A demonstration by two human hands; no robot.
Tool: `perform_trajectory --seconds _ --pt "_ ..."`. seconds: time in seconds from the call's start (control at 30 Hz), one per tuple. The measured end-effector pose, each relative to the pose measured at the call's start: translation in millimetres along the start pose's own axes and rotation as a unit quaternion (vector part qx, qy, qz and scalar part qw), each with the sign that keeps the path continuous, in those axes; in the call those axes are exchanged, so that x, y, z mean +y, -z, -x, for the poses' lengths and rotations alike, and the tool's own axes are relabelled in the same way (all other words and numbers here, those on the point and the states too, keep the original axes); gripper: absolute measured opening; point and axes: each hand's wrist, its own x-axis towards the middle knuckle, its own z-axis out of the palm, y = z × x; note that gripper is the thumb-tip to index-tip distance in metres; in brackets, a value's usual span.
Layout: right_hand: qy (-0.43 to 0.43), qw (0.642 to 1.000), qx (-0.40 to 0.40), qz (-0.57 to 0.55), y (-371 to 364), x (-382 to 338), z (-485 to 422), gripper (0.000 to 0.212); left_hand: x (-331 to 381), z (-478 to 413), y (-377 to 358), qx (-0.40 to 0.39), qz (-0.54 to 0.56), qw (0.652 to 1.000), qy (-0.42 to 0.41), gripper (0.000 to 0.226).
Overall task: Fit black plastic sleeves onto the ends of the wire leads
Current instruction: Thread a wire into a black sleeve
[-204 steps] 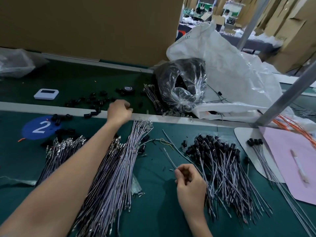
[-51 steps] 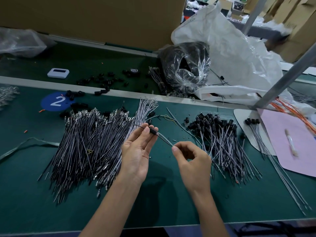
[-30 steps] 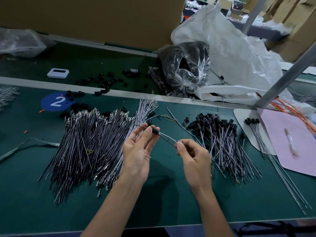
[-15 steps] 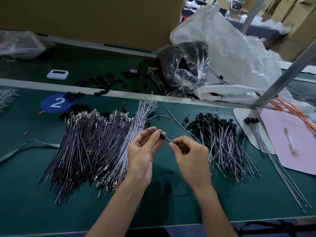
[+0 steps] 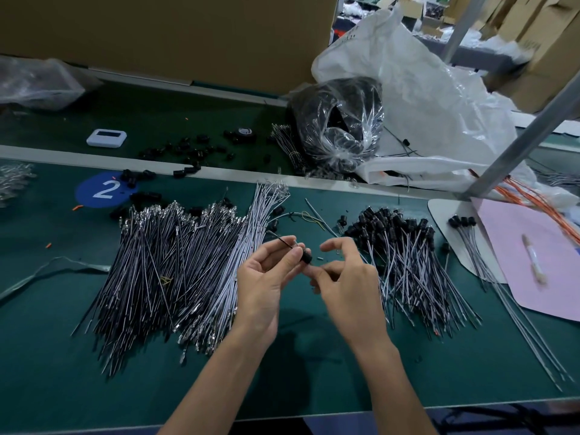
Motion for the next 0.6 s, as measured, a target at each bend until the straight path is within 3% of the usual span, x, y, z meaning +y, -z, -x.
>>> perform_trajectory --seconds 0.33,0.5,0.6 --pt "-0.010 0.997 -0.069 -0.031 5.1 -1.1 -8.4 0.031 3.5 -1.7 4.7 -0.019 -0.048 0.998 0.034 0.016" --pt "0.022 0.999 -0.038 0.025 6.6 3.1 -6.8 0.013 6.0 -2.4 6.7 0.001 -0.002 1.000 0.022 0.013" --pt "0.017 0.999 -0.028 0.031 7.6 1.7 -5.7 0.016 3.7 -0.3 7.4 -0.004 -0.012 0.999 0.036 0.016"
